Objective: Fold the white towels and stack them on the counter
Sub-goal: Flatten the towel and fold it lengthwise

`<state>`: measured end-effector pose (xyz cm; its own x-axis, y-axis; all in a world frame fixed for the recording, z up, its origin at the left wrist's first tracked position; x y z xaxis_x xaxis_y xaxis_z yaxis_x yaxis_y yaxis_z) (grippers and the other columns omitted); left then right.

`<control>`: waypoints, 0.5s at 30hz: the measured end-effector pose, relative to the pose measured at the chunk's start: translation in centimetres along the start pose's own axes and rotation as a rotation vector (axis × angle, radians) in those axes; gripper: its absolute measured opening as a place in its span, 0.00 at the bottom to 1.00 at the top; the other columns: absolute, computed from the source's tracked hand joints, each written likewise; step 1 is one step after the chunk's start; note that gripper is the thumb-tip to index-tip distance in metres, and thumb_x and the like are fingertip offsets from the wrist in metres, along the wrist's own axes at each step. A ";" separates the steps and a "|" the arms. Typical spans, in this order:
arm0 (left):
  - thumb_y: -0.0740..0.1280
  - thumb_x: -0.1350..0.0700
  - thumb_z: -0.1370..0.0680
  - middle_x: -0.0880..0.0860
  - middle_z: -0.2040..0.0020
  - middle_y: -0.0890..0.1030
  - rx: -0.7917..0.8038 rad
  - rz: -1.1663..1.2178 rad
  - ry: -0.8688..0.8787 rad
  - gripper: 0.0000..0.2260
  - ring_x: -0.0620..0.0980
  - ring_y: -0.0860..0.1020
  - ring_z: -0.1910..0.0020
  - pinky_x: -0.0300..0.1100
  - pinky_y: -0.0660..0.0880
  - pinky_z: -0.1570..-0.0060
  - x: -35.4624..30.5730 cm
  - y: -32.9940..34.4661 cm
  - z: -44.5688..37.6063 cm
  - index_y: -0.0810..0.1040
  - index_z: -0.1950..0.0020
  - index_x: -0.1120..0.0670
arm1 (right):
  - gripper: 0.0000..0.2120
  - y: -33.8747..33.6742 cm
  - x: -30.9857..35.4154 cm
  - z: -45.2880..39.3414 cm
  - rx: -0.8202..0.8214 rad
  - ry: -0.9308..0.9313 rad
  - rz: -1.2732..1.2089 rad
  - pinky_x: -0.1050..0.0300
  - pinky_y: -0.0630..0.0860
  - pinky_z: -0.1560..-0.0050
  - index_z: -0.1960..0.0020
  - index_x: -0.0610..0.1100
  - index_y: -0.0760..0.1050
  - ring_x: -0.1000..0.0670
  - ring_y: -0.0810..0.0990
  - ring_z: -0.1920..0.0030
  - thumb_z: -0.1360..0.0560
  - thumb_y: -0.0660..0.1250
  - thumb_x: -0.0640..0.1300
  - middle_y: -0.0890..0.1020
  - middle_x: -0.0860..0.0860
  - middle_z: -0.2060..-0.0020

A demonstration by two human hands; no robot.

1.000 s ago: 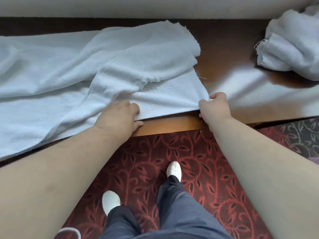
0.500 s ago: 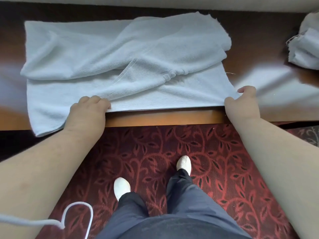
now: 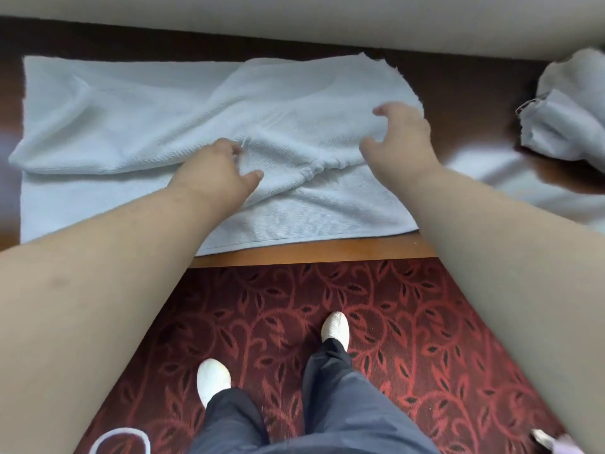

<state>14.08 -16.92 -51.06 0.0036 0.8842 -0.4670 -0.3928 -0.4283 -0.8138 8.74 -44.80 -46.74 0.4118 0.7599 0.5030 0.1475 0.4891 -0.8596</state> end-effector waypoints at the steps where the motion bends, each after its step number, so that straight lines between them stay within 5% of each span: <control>1: 0.68 0.38 0.27 0.53 0.36 0.75 0.000 -0.041 0.006 0.28 0.55 0.74 0.38 0.50 0.72 0.41 -0.4 0.3 -0.5 0.70 0.30 0.49 | 0.24 0.3 1.7 -1.2 0.036 -0.078 -0.006 0.50 0.67 0.32 0.29 0.50 0.69 0.48 0.67 0.30 0.24 0.63 0.44 0.70 0.50 0.30; 6: 0.70 0.38 0.28 0.56 0.36 0.72 -0.032 -0.171 -0.086 0.24 0.59 0.71 0.37 0.52 0.72 0.41 0.0 0.2 -1.4 0.74 0.36 0.47 | 0.28 4.9 9.7 -3.9 0.343 -0.520 0.225 0.58 0.62 0.31 0.26 0.54 0.66 0.49 0.67 0.28 0.23 0.57 0.35 0.72 0.51 0.29; 10: 0.67 0.49 0.24 0.49 0.59 0.77 0.012 -0.072 0.117 0.07 0.50 0.76 0.61 0.42 0.66 0.67 -0.6 0.7 -0.6 0.72 0.56 0.49 | 0.30 8.4 11.8 -3.8 0.500 -0.752 0.656 0.44 0.51 0.24 0.25 0.57 0.61 0.45 0.64 0.26 0.25 0.64 0.43 0.72 0.50 0.31; 15: 0.63 0.49 0.22 0.46 0.58 0.74 0.053 -0.115 0.302 0.06 0.49 0.73 0.61 0.45 0.66 0.66 -1.3 1.1 2.2 0.67 0.55 0.46 | 0.08 6.5 11.7 -2.9 0.433 -0.943 0.881 0.46 0.72 0.43 0.47 0.53 0.77 0.43 0.76 0.50 0.26 0.66 0.48 0.79 0.52 0.55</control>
<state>11.65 -18.13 -50.56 0.3201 0.8276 -0.4610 -0.4209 -0.3118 -0.8519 17.15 -33.96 -46.66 -0.5695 0.8034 -0.1738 -0.2064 -0.3444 -0.9158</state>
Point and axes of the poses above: each hand's wrist, its own z-axis away from the middle knuckle, its own y-axis out of the palm, x = y × z, the point moved 6 cm from there along -z, towards the middle knuckle
